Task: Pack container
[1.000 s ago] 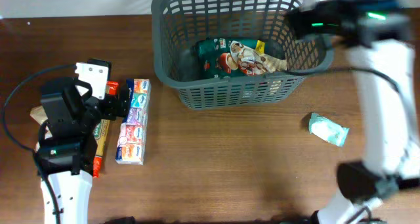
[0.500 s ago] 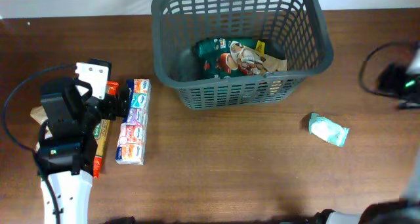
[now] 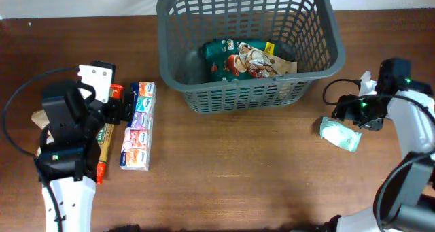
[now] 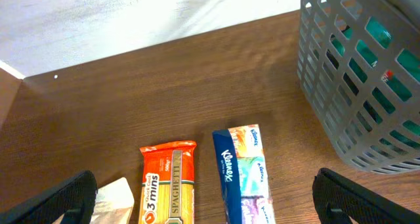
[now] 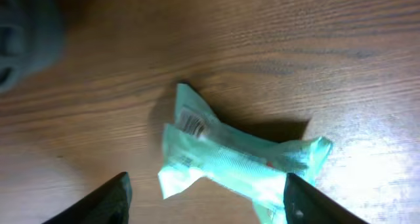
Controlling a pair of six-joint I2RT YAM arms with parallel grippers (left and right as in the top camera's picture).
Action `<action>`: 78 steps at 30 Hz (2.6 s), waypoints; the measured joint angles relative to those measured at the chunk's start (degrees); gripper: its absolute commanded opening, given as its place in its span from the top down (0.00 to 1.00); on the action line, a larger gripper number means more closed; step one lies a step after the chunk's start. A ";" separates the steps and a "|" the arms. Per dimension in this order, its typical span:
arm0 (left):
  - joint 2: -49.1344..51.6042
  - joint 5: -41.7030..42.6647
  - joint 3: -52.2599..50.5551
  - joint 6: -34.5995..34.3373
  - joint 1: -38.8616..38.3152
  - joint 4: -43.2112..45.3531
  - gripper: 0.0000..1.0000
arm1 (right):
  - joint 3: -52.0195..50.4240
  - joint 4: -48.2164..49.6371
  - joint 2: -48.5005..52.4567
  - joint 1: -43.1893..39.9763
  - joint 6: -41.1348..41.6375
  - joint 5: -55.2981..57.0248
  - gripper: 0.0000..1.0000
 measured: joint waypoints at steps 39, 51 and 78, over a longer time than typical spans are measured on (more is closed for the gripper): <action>0.00 0.00 0.00 0.00 0.00 0.02 0.01 | -3.41 3.65 10.99 -0.44 1.95 3.74 0.78; -0.02 0.00 0.00 0.00 0.00 0.00 0.01 | 2.45 2.78 3.41 -0.44 2.38 2.78 0.60; 0.00 0.00 0.00 0.00 0.00 0.02 0.01 | -4.17 -9.92 -15.10 -0.44 -5.03 -0.37 0.37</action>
